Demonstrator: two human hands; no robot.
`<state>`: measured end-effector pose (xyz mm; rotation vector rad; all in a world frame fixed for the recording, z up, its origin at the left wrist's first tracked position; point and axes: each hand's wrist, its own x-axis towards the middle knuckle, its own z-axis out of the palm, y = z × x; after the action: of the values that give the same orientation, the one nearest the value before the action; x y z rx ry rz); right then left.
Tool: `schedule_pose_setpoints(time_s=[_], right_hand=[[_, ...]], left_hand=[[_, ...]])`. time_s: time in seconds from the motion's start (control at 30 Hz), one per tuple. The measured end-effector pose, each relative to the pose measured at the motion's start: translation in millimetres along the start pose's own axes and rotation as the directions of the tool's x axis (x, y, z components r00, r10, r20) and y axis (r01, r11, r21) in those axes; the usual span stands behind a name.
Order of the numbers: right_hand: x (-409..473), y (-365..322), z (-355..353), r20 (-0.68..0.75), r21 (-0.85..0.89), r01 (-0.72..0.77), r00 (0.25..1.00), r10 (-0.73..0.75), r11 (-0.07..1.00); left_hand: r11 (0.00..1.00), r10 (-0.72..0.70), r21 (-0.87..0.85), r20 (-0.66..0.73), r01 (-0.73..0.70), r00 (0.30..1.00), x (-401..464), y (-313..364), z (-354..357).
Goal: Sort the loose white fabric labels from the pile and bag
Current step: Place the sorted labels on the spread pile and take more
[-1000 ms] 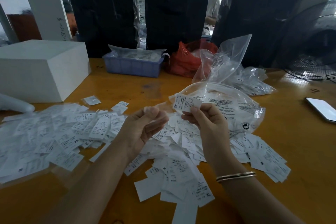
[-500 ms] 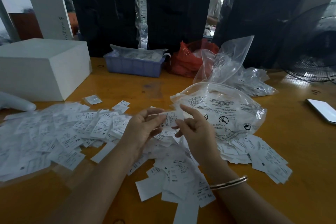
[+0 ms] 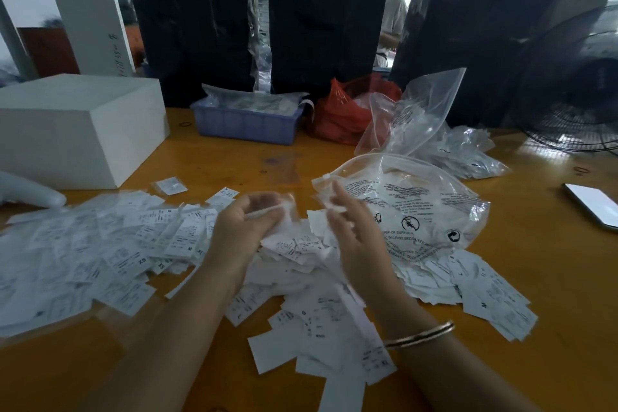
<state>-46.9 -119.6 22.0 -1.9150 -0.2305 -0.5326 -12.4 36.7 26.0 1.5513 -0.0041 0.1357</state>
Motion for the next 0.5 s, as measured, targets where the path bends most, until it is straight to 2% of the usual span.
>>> schedule_pose_setpoints(time_s=[0.1, 0.2, 0.27, 0.33, 0.4, 0.47, 0.5], right_hand=[[29.5, 4.6, -24.8, -0.218, -0.137, 0.008, 0.975, -0.038, 0.991], [63.3, 20.1, -51.4, -0.299, -0.386, -0.015, 0.948, -0.110, 0.922], [85.0, 36.3, -68.5, -0.256, -0.561, -0.107, 0.965, -0.049, 0.821], [102.5, 55.9, -84.5, -0.137, -0.760, -0.199, 0.980, 0.147, 0.619], [109.4, 69.3, -94.7, -0.028, -0.891, -0.194, 0.926, 0.377, 0.410], [107.6, 76.3, -96.6, 0.036, -0.937, -0.145, 0.865, 0.501, 0.317], [105.5, 77.0, -95.6, 0.044, -0.942, -0.129, 0.868, 0.494, 0.310]], left_hand=[[0.907, 0.215, 0.406, -0.216, -0.112, 0.952, 10.4, -1.2, -19.6], [0.790, 0.349, 0.600, -0.270, -0.127, 0.897, 16.4, -7.7, -31.9], [0.719, 0.368, 0.690, -0.268, -0.089, 0.890, 18.7, -13.4, -35.6], [0.593, 0.379, 0.805, -0.272, -0.006, 0.884, 21.2, -19.1, -39.5], [0.430, 0.388, 0.899, -0.267, 0.084, 0.882, 22.7, -22.5, -42.9], [0.354, 0.368, 0.928, -0.251, 0.115, 0.895, 23.8, -24.0, -43.1], [0.341, 0.353, 0.933, -0.243, 0.117, 0.904, 24.2, -24.4, -42.7]])
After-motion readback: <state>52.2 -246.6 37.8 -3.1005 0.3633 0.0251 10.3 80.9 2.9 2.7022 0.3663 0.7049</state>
